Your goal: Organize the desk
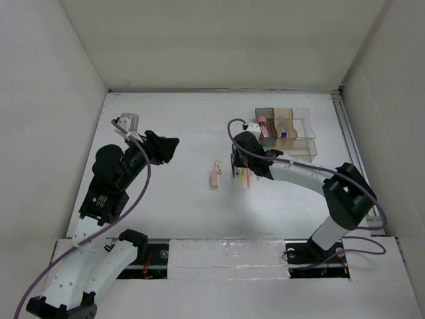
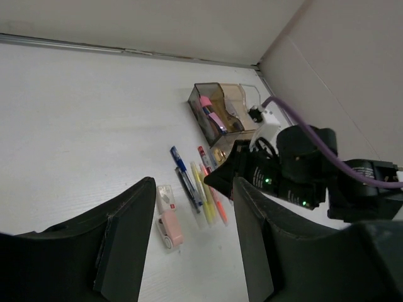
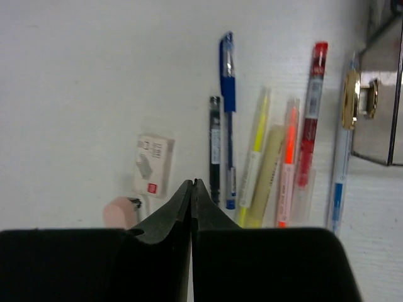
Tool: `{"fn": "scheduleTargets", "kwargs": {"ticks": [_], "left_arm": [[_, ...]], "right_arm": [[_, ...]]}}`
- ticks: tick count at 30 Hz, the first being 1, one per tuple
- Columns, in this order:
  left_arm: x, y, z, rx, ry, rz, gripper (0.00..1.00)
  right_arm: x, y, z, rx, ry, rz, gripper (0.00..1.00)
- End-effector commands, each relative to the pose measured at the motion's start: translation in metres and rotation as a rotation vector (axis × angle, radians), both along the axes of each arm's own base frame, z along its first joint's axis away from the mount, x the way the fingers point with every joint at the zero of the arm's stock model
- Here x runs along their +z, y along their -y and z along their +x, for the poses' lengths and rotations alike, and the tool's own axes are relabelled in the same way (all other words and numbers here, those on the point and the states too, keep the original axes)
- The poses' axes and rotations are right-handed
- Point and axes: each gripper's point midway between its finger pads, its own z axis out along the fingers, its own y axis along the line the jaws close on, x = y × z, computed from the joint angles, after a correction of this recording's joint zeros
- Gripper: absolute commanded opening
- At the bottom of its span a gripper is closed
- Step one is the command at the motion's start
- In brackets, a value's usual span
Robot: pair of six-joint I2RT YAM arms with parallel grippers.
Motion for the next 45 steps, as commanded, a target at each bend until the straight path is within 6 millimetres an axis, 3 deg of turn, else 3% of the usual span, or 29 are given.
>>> {"fn": "scheduleTargets", "kwargs": {"ticks": [1,3,4,5,6,15,24,29,32,34,37,38,40,41,42,45], "left_arm": [[0.009,0.0,-0.003,-0.007,0.035,-0.021,0.47],[0.01,-0.001,-0.004,-0.005,0.039,-0.023,0.47],[0.01,-0.001,-0.004,-0.001,0.039,-0.023,0.47],[0.01,-0.001,-0.004,-0.002,0.04,-0.022,0.47],[0.008,-0.001,-0.004,-0.005,0.036,-0.022,0.47],[0.01,0.0,-0.005,-0.013,0.041,-0.022,0.47],[0.008,0.001,-0.004,-0.018,0.036,-0.019,0.47],[0.009,0.001,-0.006,-0.021,0.042,-0.023,0.48],[0.01,0.002,-0.006,-0.027,0.042,-0.023,0.48],[0.012,0.003,-0.008,-0.031,0.046,-0.031,0.48],[0.019,0.007,-0.012,-0.06,0.062,-0.051,0.48],[0.023,0.009,-0.014,-0.079,0.069,-0.057,0.48],[0.027,0.012,-0.018,-0.1,0.073,-0.066,0.48],[0.031,0.013,-0.021,-0.11,0.084,-0.071,0.48],[0.034,0.014,-0.024,-0.119,0.092,-0.074,0.47],[0.046,0.012,-0.031,-0.12,0.119,-0.074,0.48]], "right_arm": [[-0.01,-0.013,-0.002,-0.049,0.023,0.014,0.07],[-0.016,-0.018,-0.006,-0.052,0.024,-0.002,0.14],[-0.016,-0.018,-0.003,-0.066,0.029,-0.002,0.2],[-0.025,-0.021,-0.005,-0.064,0.018,-0.019,0.33],[-0.03,-0.021,-0.005,-0.069,0.007,-0.03,0.35],[-0.057,-0.006,0.009,-0.133,-0.016,-0.081,0.35],[-0.07,-0.013,0.008,-0.101,-0.054,-0.067,0.3],[-0.078,-0.016,0.008,-0.092,-0.072,-0.079,0.25],[-0.078,-0.017,0.008,-0.087,-0.079,-0.077,0.17],[-0.071,-0.014,0.008,-0.096,-0.067,-0.08,0.1],[-0.036,-0.008,0.013,-0.107,-0.009,-0.047,0.09],[-0.014,-0.004,0.016,-0.115,0.025,-0.014,0.09],[0.011,0.016,0.029,-0.14,0.054,0.012,0.09],[0.037,0.026,0.036,-0.156,0.092,0.044,0.09],[0.048,0.052,0.049,-0.204,0.11,0.048,0.09],[0.079,0.097,0.075,-0.27,0.154,0.084,0.09]]}}
